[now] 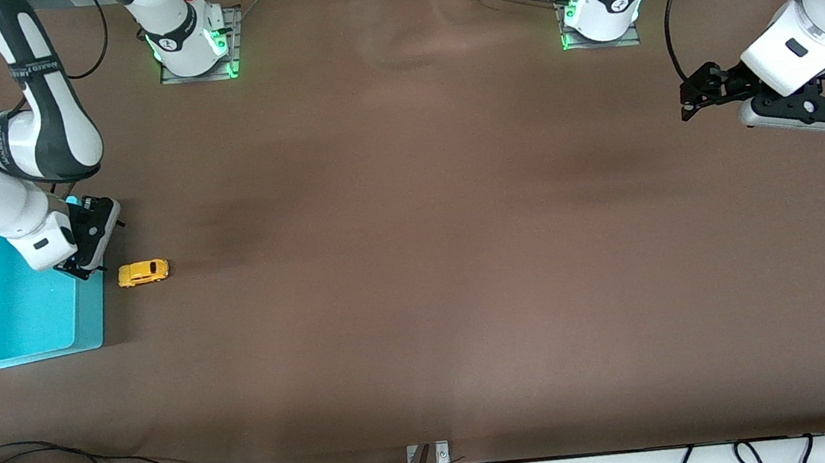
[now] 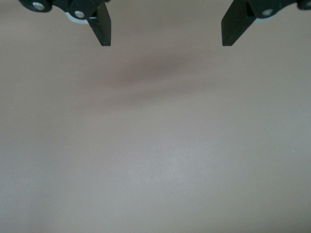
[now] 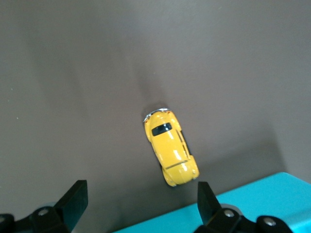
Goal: Wind up and store yellow beetle car
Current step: 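Move the right gripper over the car while the left gripper retracts, then lower the right gripper and grasp the yellow car, then lift the car with the right gripper and lower it into the box, then open the right gripper to release the car and raise it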
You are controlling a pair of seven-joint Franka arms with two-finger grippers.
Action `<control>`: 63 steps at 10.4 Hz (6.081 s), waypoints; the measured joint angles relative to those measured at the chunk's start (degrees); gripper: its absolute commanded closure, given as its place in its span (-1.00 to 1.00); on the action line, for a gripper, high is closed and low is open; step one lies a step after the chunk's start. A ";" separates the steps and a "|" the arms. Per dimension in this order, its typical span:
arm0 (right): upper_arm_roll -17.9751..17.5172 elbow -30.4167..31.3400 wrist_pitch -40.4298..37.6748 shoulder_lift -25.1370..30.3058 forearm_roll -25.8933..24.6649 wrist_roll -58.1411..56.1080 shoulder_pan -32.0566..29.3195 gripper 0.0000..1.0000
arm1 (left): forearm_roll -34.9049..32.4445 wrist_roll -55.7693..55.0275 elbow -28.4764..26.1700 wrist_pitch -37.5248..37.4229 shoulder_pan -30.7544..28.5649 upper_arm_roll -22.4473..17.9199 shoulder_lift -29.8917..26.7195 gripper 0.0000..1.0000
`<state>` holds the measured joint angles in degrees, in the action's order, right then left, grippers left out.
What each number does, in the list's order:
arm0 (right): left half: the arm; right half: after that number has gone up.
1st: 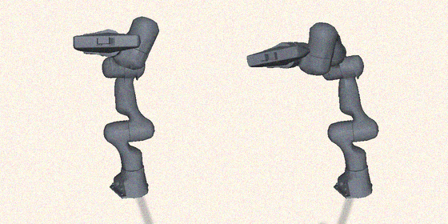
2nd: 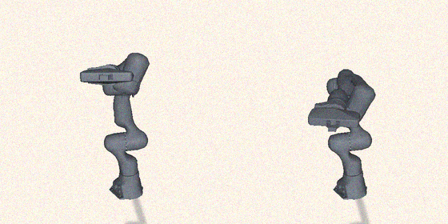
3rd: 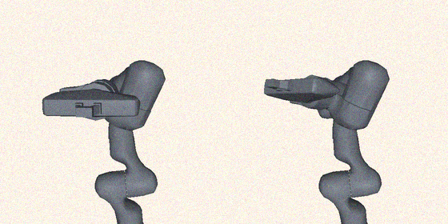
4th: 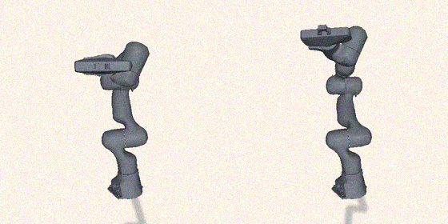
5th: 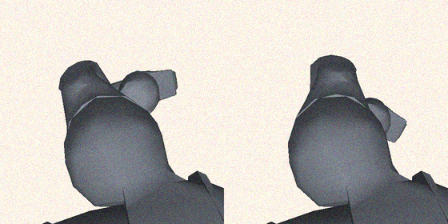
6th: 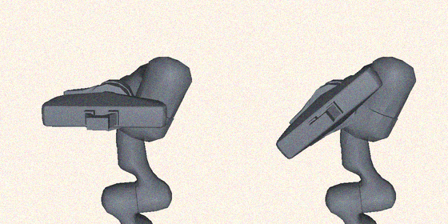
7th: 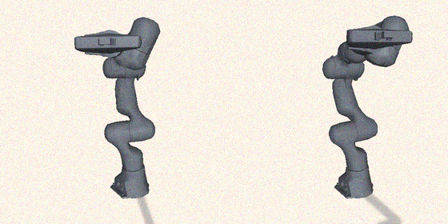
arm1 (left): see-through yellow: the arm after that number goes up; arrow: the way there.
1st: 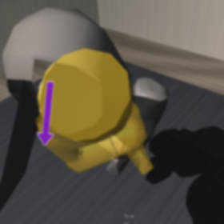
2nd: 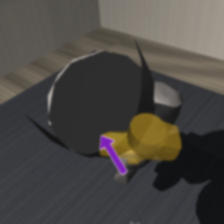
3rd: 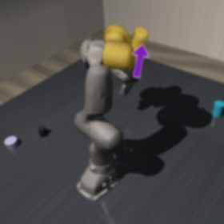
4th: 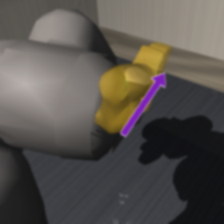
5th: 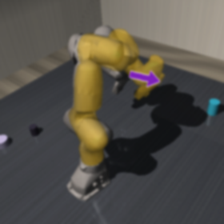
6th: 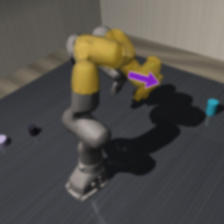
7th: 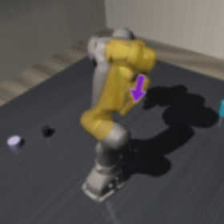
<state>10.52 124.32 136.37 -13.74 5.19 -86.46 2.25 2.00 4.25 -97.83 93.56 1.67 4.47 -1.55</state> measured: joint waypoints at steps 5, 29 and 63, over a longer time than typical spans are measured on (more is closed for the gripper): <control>-0.15 -0.03 4.69 -5.30 7.34 -12.37 -2.07 -1.00 | 0.00 -0.69 0.93 -1.21 -0.14 -0.30 -0.12 -1.00; -2.74 -18.34 -8.07 -13.16 7.60 -17.26 -1.14 1.00 | 0.00 -7.44 2.98 -3.41 0.00 -0.26 -0.28 -1.00; 6.34 -30.23 -12.73 -26.66 0.55 -44.71 -12.51 0.36 | 0.00 -7.64 2.98 -3.58 -0.22 -0.65 -0.28 -1.00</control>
<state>16.86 94.09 123.63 -40.40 5.74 -131.17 -10.26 1.99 -3.39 -94.86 89.98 1.45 3.81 -1.82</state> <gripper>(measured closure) 0.546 0.000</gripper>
